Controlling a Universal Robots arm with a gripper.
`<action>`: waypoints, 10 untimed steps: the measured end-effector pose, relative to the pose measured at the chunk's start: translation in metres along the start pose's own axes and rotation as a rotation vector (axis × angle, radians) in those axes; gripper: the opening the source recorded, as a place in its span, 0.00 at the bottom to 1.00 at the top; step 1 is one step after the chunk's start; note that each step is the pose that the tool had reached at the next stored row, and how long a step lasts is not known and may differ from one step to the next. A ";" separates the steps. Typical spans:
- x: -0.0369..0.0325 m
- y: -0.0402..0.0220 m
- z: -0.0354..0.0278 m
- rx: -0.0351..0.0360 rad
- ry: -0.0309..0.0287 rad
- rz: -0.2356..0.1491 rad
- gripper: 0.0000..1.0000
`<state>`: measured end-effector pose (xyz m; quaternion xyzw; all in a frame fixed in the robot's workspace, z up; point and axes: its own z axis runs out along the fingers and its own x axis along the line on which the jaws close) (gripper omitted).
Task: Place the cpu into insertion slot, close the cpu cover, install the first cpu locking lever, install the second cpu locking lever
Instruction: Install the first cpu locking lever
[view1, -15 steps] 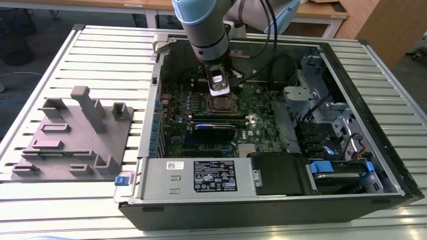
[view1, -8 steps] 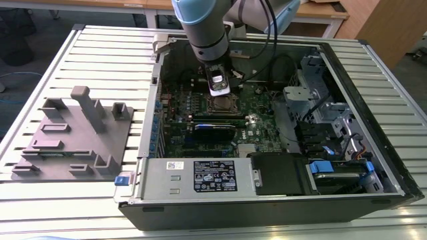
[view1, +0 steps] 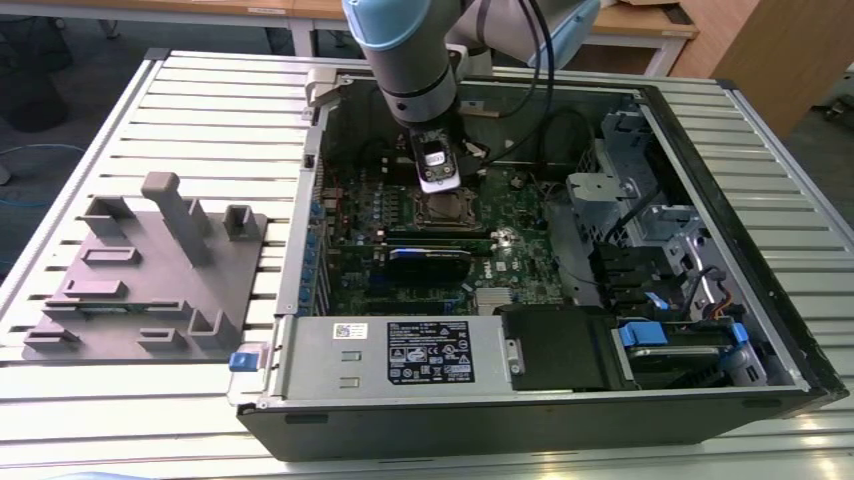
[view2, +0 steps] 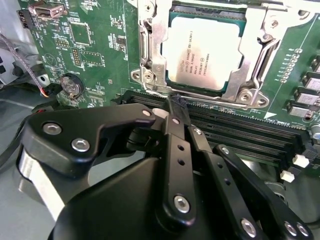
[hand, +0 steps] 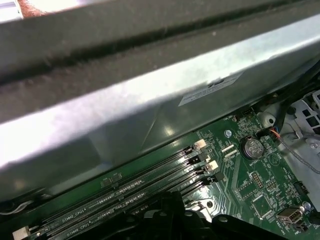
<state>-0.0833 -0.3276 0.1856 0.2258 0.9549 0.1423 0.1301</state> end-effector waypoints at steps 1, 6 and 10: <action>0.0000 0.0000 0.0000 0.0000 0.0000 0.000 0.11; 0.0001 -0.0002 0.0004 -0.0017 0.0006 0.001 0.11; 0.0002 -0.0011 0.0017 -0.0055 0.0020 0.002 0.11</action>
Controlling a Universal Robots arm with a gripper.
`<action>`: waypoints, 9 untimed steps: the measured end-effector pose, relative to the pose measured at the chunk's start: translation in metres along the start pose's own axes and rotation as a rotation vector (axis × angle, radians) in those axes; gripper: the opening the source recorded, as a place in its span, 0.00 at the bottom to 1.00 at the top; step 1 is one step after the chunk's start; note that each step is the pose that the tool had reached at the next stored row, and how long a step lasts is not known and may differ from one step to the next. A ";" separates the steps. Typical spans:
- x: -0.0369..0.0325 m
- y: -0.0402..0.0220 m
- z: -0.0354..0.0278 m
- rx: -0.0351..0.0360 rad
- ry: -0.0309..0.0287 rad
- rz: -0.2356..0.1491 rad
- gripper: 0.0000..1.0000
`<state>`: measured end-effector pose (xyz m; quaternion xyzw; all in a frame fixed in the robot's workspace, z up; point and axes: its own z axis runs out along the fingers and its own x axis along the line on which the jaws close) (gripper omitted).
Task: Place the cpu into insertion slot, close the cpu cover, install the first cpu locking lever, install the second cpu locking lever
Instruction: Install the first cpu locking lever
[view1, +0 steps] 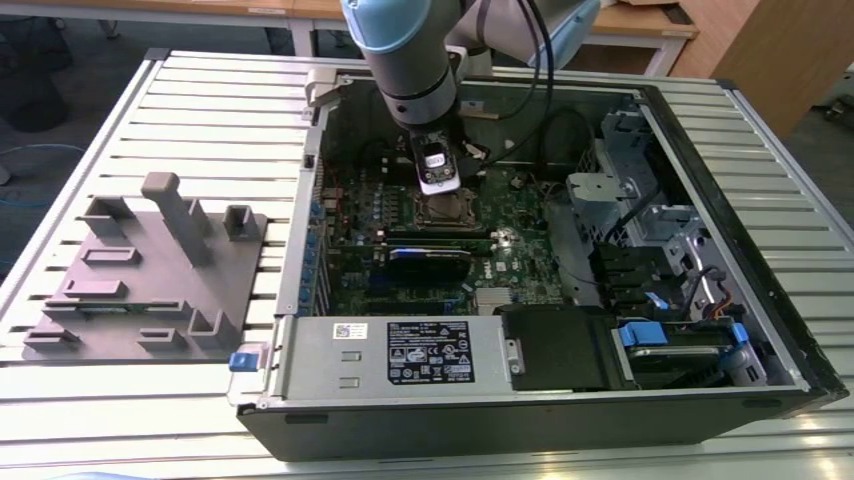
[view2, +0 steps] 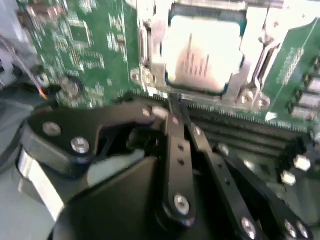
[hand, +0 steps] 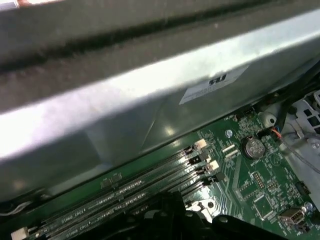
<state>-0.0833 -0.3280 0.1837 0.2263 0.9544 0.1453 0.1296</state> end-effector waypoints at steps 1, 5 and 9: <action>0.0000 0.0000 0.0000 -0.0003 0.0003 0.000 0.11; -0.0001 0.0001 -0.0002 -0.0034 0.0038 0.002 0.11; -0.0005 0.0010 -0.0022 -0.0022 0.0077 0.003 0.11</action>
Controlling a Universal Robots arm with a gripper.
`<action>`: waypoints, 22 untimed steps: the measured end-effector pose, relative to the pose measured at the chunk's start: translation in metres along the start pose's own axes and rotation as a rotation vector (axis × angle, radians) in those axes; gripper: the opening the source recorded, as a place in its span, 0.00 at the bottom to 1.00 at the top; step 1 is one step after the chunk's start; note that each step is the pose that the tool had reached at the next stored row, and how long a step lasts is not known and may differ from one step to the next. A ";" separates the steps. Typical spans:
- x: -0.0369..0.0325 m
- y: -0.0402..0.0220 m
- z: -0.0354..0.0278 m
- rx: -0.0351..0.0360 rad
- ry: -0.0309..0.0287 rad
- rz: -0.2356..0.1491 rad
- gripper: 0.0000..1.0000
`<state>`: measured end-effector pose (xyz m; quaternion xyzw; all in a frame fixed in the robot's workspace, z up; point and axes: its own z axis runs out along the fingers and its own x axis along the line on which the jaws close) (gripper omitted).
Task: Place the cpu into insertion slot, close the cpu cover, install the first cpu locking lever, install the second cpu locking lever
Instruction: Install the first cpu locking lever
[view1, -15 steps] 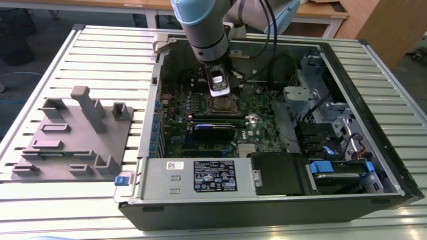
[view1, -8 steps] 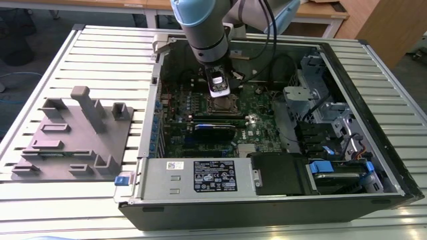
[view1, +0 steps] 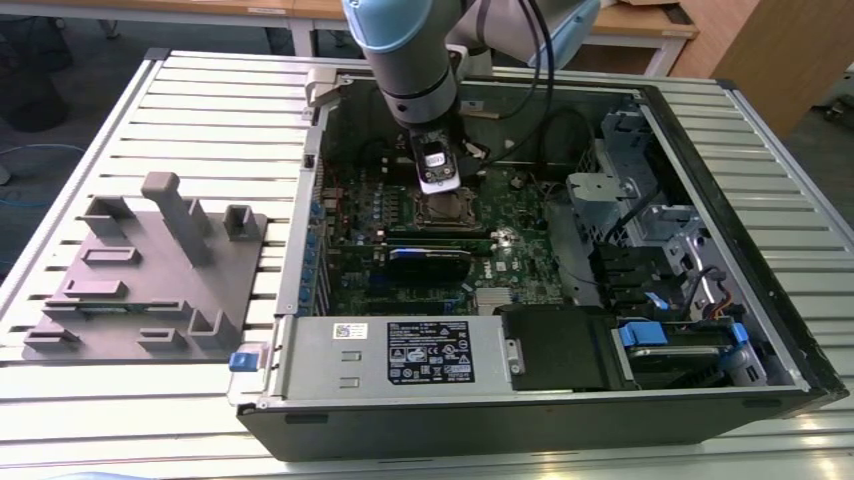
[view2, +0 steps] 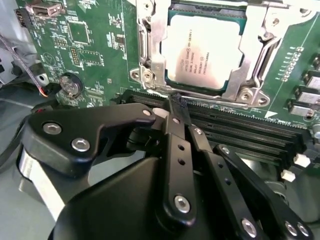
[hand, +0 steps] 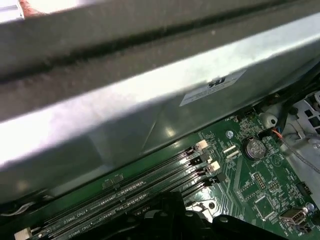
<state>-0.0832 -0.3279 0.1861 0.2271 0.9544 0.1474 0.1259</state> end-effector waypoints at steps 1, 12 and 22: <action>-0.0002 0.0003 -0.0011 0.0012 0.0012 0.000 0.11; -0.0033 0.0063 -0.0172 0.0125 0.0060 0.000 0.11; -0.0036 0.0059 -0.0177 0.1664 -0.0540 -0.049 0.11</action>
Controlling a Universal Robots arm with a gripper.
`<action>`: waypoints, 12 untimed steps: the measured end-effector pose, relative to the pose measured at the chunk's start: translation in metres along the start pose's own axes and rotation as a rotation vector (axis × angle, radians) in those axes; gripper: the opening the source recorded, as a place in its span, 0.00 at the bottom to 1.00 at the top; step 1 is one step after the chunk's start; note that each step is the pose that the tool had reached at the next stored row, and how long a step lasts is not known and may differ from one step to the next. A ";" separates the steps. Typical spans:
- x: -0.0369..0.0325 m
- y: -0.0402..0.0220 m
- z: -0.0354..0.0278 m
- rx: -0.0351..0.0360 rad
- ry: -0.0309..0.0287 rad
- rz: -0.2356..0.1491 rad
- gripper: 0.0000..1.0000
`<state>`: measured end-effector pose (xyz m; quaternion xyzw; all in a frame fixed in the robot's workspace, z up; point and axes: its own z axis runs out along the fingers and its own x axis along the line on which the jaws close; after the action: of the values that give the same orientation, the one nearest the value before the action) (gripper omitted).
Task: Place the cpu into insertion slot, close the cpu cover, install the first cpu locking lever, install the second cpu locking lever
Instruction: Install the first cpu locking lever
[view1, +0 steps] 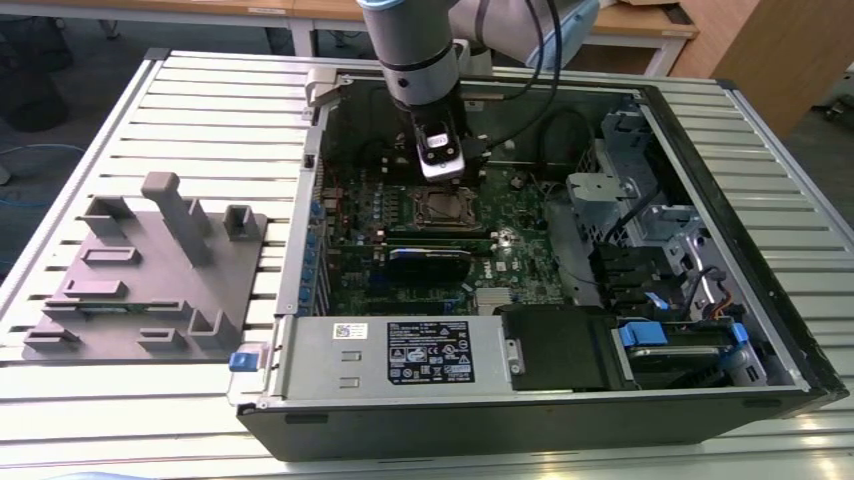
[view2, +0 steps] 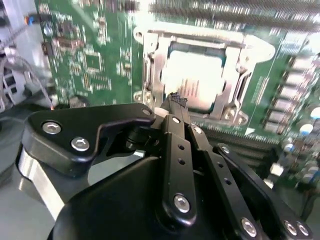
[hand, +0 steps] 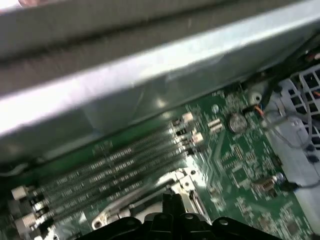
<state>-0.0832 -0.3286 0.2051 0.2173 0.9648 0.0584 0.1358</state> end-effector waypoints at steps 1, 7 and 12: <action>0.0000 0.0000 0.0000 0.0040 -0.0008 -0.001 0.11; -0.0009 0.0003 0.0007 0.0229 0.0363 0.001 0.11; -0.0021 0.0008 0.0018 0.0508 0.0935 0.004 0.11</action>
<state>-0.0805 -0.3287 0.2041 0.2196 0.9709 0.0442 0.0849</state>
